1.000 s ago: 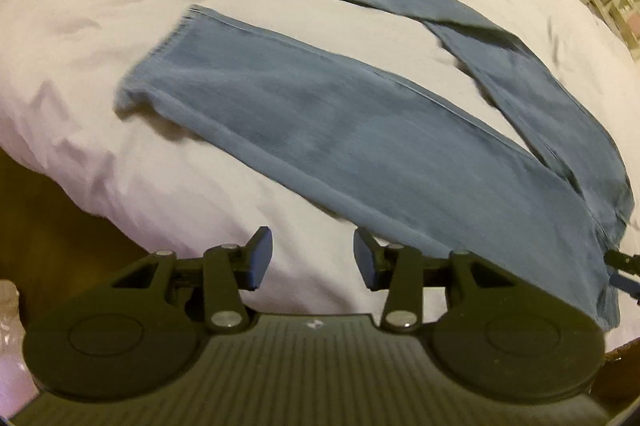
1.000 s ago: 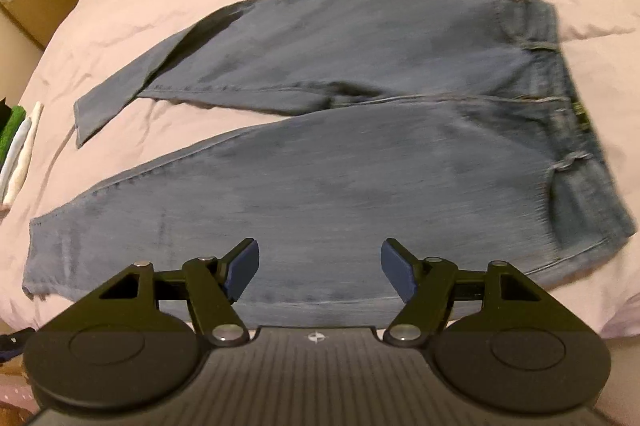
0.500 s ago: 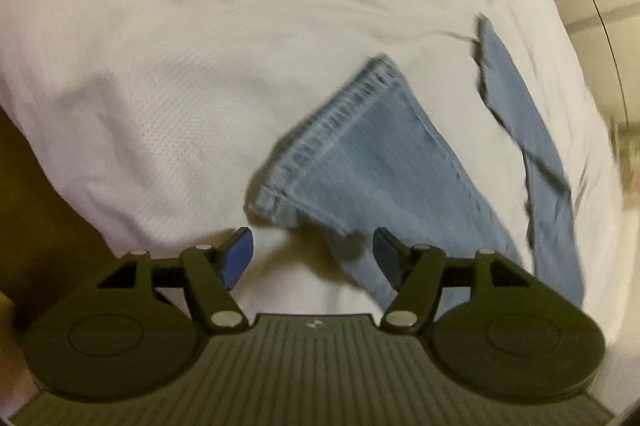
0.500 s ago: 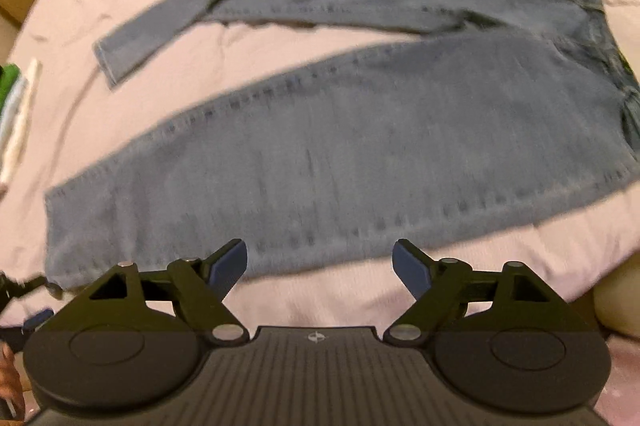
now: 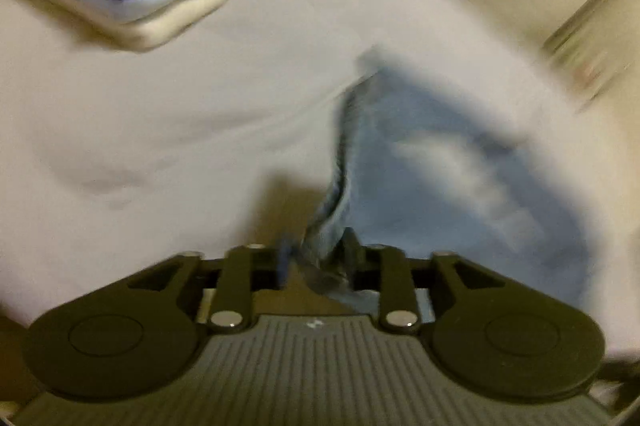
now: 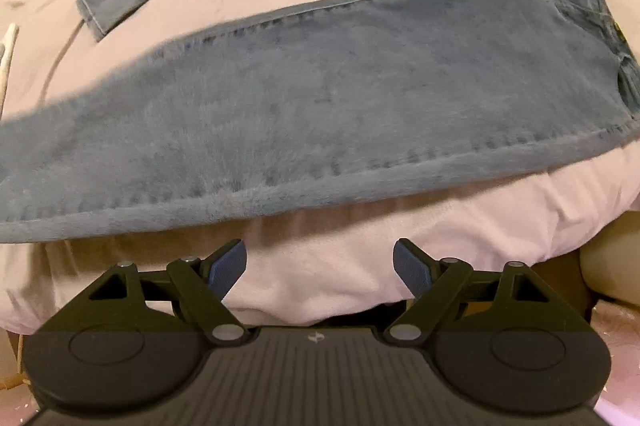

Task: Fold clothes

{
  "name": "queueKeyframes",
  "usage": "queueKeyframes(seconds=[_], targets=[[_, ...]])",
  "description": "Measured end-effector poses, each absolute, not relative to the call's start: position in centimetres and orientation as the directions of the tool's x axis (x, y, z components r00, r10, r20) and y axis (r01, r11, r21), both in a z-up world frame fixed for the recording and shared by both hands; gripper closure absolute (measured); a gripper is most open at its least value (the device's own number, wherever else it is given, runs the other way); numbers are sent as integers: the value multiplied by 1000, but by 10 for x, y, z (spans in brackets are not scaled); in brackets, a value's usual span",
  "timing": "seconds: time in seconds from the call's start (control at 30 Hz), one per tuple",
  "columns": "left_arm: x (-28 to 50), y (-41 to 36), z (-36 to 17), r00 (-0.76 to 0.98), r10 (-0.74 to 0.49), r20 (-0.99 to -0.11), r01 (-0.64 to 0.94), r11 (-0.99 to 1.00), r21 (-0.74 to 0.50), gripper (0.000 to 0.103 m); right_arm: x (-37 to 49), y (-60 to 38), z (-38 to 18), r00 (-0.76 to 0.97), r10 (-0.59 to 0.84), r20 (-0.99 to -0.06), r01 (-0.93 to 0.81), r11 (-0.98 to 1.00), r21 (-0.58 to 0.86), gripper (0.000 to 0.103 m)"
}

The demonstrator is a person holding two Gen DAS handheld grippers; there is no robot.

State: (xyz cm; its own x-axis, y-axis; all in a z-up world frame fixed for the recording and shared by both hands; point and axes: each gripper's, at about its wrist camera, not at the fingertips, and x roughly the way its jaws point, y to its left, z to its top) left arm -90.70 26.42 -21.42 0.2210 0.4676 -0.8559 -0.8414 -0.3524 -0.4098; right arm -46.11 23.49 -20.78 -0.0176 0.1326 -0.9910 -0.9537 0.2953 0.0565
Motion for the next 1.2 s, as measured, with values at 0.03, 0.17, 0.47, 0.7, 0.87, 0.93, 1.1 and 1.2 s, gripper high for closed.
queueKeyframes(seconds=[0.03, 0.17, 0.47, 0.7, 0.87, 0.93, 1.1, 1.2], targets=[[-909, 264, -221, 185, 430, -884, -857, -370, -359, 93, -461, 235, -209, -20, 130, -991, -952, 301, 59, 19], [-901, 266, -217, 142, 401, -905, -914, -299, -276, 93, -455, 236, -206, -13, 141, -990, -943, 327, 59, 19], [-830, 307, -275, 49, 202, -978, -987, -138, -78, 92, -424, 246, -214, -6, 227, -974, -923, 374, 93, 19], [-774, 329, -228, 36, 272, -962, -995, -82, -60, 85, -381, 271, -234, -24, 225, -974, -919, 377, 110, 24], [-699, 355, -227, 68, 270, -961, -992, -83, -93, 85, -350, 308, -243, -14, 264, -964, -961, 264, 86, 40], [-673, 365, -228, 98, 271, -957, -987, -94, -128, 85, -338, 328, -244, -6, 290, -957, -977, 204, 67, 43], [-623, 400, -239, 102, 289, -952, -985, -106, -138, 85, -312, 383, -244, -47, 366, -929, -990, 107, 93, 65], [-614, 423, -241, 91, 311, -946, -980, -140, -141, 83, -310, 415, -244, -81, 396, -915, -992, 56, 112, 68]])
